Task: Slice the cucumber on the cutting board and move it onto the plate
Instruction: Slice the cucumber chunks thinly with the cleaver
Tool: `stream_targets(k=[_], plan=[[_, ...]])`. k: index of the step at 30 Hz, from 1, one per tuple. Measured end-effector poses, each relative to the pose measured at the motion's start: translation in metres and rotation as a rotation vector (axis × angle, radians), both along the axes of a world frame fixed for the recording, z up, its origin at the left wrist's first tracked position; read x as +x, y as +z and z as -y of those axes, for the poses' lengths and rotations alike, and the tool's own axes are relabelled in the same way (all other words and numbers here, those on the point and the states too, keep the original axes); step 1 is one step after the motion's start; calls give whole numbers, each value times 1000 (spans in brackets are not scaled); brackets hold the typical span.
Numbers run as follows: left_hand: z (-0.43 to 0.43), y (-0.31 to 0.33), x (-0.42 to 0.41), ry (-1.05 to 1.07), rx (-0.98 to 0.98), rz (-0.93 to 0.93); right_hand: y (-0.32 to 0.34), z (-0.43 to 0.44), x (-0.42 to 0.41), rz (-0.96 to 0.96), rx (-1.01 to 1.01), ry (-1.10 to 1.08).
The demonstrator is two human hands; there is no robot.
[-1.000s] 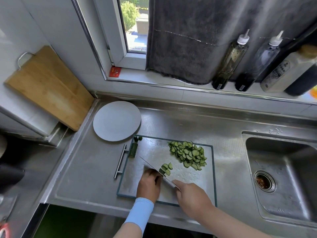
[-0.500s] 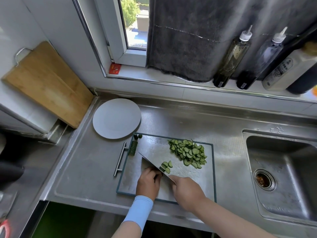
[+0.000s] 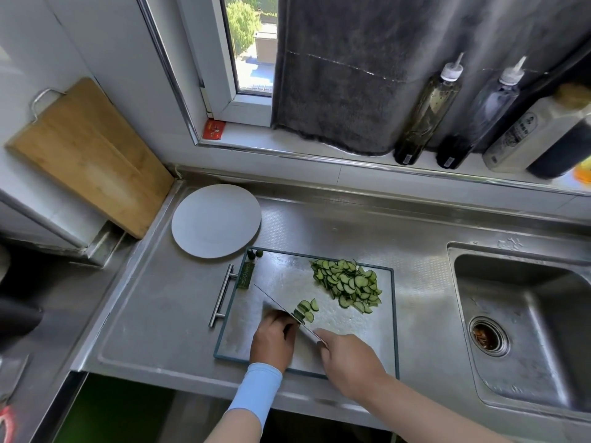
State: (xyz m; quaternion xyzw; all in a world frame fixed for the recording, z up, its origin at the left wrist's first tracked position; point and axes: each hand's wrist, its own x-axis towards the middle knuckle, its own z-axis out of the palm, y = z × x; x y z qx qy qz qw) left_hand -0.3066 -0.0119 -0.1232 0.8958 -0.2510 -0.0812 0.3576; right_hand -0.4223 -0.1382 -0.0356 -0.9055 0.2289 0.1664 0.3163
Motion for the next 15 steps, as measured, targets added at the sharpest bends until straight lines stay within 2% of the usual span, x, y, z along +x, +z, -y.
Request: stream_targets(k=[7,15], plan=[[1,5,-1,5,-18,28,1,6,-13,-18,-1,-11],[-2,-6,-1,-12,-29,18,-1,3,8,-41,65,-12]])
